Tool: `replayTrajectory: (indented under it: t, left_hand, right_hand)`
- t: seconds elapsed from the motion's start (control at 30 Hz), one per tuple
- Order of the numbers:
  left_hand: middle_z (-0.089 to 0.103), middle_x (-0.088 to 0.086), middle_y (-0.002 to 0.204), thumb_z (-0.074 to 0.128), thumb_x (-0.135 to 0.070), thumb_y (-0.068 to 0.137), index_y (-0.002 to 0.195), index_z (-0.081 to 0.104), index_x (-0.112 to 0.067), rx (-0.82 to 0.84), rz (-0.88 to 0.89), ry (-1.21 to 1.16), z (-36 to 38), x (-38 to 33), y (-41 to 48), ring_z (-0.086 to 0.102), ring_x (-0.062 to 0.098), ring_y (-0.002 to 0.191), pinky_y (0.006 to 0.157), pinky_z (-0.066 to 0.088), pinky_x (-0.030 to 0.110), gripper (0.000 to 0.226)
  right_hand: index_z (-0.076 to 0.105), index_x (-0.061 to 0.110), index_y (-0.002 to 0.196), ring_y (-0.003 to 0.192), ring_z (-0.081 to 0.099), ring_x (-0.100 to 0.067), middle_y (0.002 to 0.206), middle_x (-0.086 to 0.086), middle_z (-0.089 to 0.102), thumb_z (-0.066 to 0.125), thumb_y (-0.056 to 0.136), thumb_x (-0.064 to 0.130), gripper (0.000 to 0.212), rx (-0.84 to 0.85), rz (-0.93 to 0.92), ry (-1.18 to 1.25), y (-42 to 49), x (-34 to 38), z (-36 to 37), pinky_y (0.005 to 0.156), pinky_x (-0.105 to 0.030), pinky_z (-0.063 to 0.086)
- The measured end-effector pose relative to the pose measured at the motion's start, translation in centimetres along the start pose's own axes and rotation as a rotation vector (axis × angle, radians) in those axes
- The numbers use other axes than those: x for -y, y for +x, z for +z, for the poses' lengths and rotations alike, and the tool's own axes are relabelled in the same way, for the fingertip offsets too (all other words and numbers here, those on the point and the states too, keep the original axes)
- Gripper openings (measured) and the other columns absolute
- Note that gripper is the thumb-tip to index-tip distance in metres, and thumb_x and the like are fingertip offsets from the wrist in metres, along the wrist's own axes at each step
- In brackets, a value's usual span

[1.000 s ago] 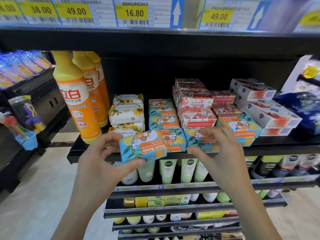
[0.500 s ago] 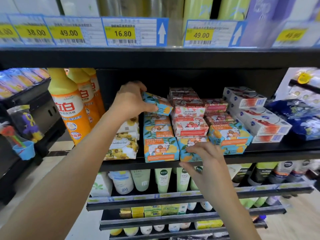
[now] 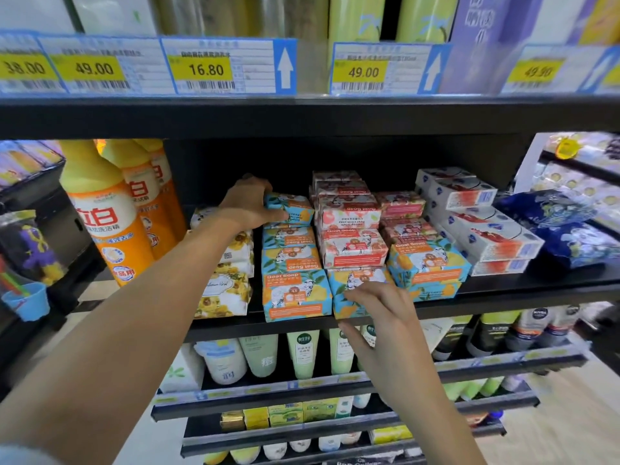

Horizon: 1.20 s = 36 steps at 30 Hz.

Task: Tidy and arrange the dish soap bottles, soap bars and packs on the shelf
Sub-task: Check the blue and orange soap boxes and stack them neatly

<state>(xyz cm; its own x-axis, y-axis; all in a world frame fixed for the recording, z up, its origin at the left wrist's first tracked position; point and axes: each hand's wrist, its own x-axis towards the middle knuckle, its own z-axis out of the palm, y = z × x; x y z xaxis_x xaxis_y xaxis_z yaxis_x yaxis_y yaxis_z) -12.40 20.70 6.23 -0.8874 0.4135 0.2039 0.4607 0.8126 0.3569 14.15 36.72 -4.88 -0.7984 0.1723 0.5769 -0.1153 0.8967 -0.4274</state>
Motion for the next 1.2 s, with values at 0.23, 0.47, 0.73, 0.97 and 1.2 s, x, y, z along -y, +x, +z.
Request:
replayTrajectory:
  t: [0.23,0.47,0.73,0.97,1.2]
  left_hand:
    - [0.064,0.007,0.127,0.078,-0.056,0.081,0.125,0.064,-0.013,0.026,-0.028,0.160,0.7,-0.1,0.2,0.055,0.030,0.121,0.105,0.045,0.044,0.063]
    - [0.060,0.007,0.139,0.069,-0.057,0.089,0.143,0.055,-0.023,0.008,-0.051,0.338,-0.1,-1.4,-0.8,0.047,0.033,0.133,0.112,0.035,0.046,0.065]
    - [0.069,0.003,0.098,0.073,-0.030,0.093,0.124,0.071,-0.015,-0.294,0.163,-0.044,0.0,-4.0,-11.5,0.065,0.021,0.088,0.071,0.044,0.027,0.034]
    - [0.060,-0.016,0.122,0.054,-0.070,0.086,0.131,0.068,-0.025,-0.131,0.317,-0.138,4.5,-6.6,-16.6,0.050,0.004,0.117,0.099,0.039,0.026,0.064]
    - [0.060,-0.006,0.123,0.046,-0.073,0.083,0.135,0.067,-0.016,-0.150,0.286,0.022,8.3,-7.4,-16.6,0.047,0.015,0.119,0.101,0.025,0.024,0.079]
  right_hand:
    - [0.069,0.018,0.123,0.119,0.048,-0.018,0.123,0.004,0.057,0.084,0.084,0.018,0.042,0.018,-0.017,0.016,-0.1,-0.1,-0.3,0.101,-0.039,0.049]
    - [0.068,0.021,0.128,0.122,0.047,-0.013,0.126,0.008,0.057,0.081,0.088,0.021,0.041,0.054,-0.026,0.067,0.0,-0.2,-1.6,0.105,-0.035,0.047]
    - [0.067,0.014,0.129,0.121,0.049,-0.015,0.127,-0.001,0.058,0.064,0.086,0.047,0.054,-0.115,-0.021,-0.061,3.9,-3.6,-9.4,0.107,-0.012,0.026]
    - [0.036,0.020,0.158,0.144,0.029,-0.014,0.156,0.005,0.036,0.071,0.069,0.066,0.106,0.327,0.142,-0.159,7.8,-7.7,-12.0,0.118,-0.033,0.029]
    - [0.049,0.018,0.149,0.135,0.038,-0.012,0.135,0.013,0.043,0.070,0.060,0.065,0.103,0.339,0.109,-0.048,8.3,-9.1,-11.3,0.107,-0.022,0.030]
